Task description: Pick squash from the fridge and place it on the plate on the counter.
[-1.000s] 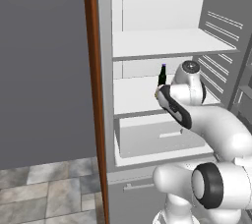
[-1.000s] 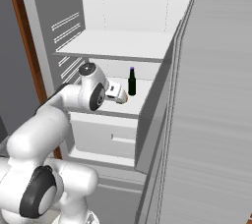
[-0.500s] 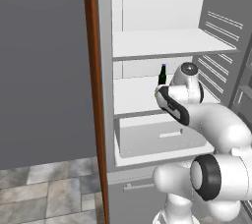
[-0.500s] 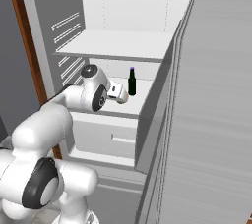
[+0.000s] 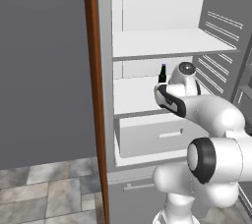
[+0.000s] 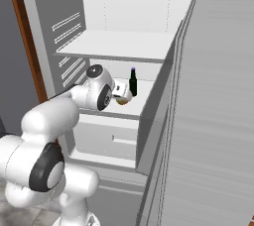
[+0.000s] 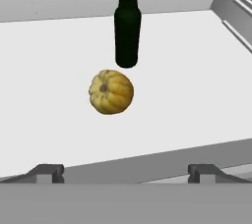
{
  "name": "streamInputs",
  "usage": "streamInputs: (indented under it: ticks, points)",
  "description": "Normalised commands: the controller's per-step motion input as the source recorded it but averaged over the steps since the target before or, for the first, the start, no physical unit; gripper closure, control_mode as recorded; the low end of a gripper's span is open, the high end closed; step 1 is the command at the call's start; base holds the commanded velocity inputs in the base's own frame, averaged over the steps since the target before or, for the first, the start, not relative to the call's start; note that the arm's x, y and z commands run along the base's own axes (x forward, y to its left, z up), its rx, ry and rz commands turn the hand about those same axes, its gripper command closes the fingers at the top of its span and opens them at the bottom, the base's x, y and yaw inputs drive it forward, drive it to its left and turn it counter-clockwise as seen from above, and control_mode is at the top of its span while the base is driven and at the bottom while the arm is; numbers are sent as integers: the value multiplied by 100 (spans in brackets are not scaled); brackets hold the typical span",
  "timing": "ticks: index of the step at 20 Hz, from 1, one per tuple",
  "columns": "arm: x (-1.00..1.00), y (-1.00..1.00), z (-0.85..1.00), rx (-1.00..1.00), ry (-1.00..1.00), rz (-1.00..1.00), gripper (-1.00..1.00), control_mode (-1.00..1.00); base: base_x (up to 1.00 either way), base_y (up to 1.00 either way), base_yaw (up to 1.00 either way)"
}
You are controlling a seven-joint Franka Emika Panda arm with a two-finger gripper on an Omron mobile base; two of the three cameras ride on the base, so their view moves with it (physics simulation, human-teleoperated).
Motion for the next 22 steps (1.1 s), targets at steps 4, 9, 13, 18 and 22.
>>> streamInputs:
  ticks: [4,9,13,18,22]
  points:
    - [33,-1,-17,0,0,0,-100,-100,0,0,0]
    - [24,0,-25,0,0,0,-100,-100,0,0,0]
    - [16,0,-7,0,0,0,-100,-100,0,0,0]
    - [22,0,0,0,3,0,-100,-100,0,0,0]
    - [29,0,0,0,5,0,-100,-100,0,0,0]
